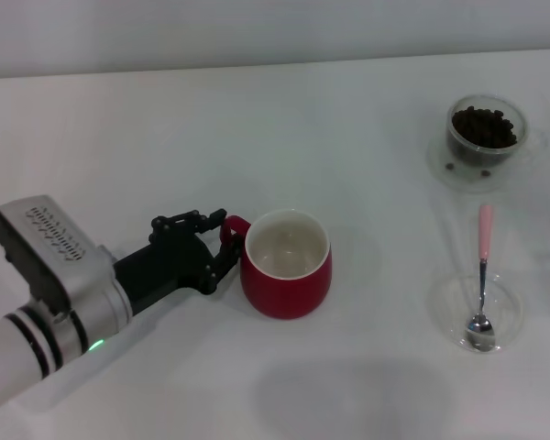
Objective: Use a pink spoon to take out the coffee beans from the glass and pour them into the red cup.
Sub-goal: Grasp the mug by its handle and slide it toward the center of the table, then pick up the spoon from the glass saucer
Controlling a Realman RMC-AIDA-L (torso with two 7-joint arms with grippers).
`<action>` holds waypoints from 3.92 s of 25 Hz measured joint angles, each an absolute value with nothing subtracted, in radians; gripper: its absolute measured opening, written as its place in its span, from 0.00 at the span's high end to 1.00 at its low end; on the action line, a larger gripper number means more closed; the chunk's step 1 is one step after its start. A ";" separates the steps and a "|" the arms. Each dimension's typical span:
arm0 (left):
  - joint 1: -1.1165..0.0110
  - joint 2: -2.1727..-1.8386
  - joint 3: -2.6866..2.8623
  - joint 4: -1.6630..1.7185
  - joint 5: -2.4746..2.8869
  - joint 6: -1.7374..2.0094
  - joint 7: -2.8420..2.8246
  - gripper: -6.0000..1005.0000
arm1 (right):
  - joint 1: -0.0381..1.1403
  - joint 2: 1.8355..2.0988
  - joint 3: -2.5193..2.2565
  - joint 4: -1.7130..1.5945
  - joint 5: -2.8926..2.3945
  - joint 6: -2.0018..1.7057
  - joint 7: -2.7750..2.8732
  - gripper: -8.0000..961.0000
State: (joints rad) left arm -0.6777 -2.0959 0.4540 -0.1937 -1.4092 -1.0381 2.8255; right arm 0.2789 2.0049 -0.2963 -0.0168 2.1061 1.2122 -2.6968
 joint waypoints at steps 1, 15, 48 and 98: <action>-0.672 -2.096 0.454 -0.189 -1.409 -1.047 2.826 0.69 | 0.278 2.005 -0.297 -0.017 2.106 1.212 -2.698 0.13; -0.567 -2.092 0.455 -0.145 -1.409 -1.144 2.827 0.50 | 0.274 2.005 -0.304 -0.016 2.106 1.222 -2.699 0.13; -0.326 -2.089 0.453 -0.031 -1.587 -1.379 2.827 0.22 | 0.216 1.931 -0.572 -0.425 1.685 0.977 -1.818 0.13; -0.334 -2.086 0.460 -0.020 -1.620 -1.401 2.827 0.23 | 0.411 1.882 -0.584 -0.479 0.997 1.386 -1.274 0.14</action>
